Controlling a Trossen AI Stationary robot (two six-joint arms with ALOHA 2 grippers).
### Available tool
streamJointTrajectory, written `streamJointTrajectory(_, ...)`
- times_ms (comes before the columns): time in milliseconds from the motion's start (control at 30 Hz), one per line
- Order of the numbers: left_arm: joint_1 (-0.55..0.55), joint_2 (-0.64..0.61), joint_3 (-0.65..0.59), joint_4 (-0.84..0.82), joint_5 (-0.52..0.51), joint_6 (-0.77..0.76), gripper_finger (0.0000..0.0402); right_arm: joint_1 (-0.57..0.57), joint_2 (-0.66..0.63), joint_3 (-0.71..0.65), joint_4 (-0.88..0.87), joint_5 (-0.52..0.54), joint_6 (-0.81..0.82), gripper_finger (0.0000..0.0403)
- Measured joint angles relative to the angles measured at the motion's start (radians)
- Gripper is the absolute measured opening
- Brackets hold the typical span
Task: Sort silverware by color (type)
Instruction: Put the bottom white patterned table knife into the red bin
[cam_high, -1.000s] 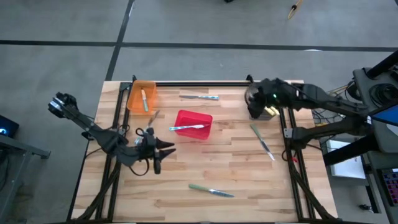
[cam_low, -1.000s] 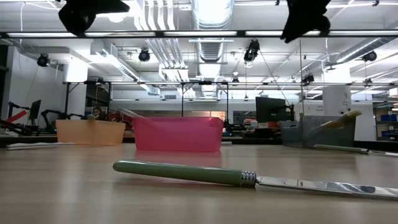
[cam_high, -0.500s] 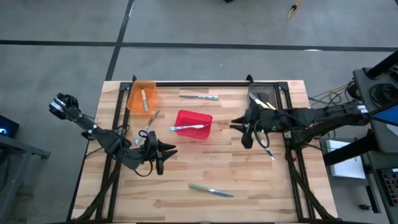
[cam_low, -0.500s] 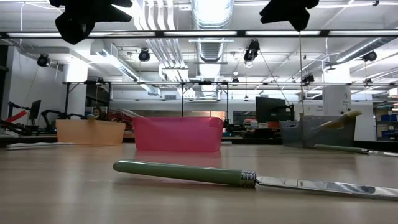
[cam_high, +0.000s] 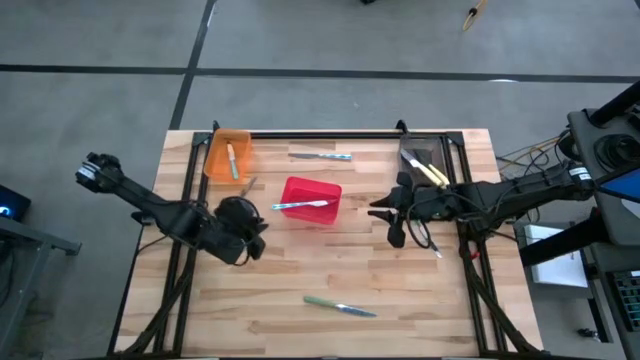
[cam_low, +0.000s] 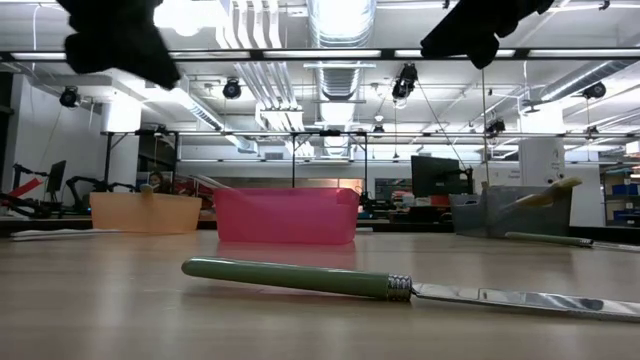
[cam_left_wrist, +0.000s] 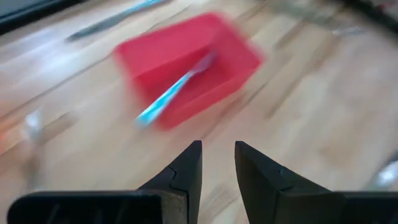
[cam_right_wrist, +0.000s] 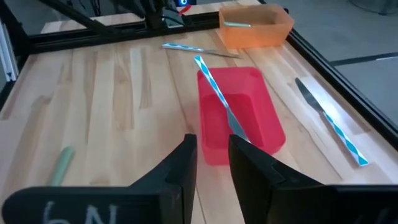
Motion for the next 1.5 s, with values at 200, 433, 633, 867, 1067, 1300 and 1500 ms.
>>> streamJointTrajectory(200, 0.01, 0.0, 0.016, -0.325, 0.106, -0.286, 0.0076, 0.0, 0.0, -0.012, 0.012, 0.0, -0.037, 0.0078)
streamJointTrajectory(433, 0.014, 0.001, -0.033, -0.392, 0.203, -0.436, 0.0076, 0.0, 0.0, -0.035, 0.023, 0.0, -0.07, 0.008)
streamJointTrajectory(633, 0.08, 0.002, -0.057, -0.396, 0.241, -0.442, 0.0076, 0.0, 0.0, -0.035, 0.031, 0.0, -0.089, 0.0073)
streamJointTrajectory(867, 0.196, 0.002, -0.069, -0.392, 0.294, -0.361, 0.0076, 0.0, 0.0, -0.035, 0.045, 0.0, -0.111, 0.0079)
streamJointTrajectory(1067, 0.269, 0.002, -0.12, -0.362, 0.296, -0.332, 0.0076, 0.0, 0.0, -0.035, 0.045, 0.0, -0.129, 0.0086)
streamJointTrajectory(1300, 0.371, 0.002, -0.218, -0.226, 0.34, -0.215, 0.0076, 0.0, 0.0, -0.035, 0.045, 0.0, -0.133, 0.0081)
streamJointTrajectory(1500, 0.461, 0.002, -0.264, -0.215, 0.342, -0.131, 0.0076, 0.0, 0.0, -0.035, 0.045, 0.0, -0.133, 0.0081)
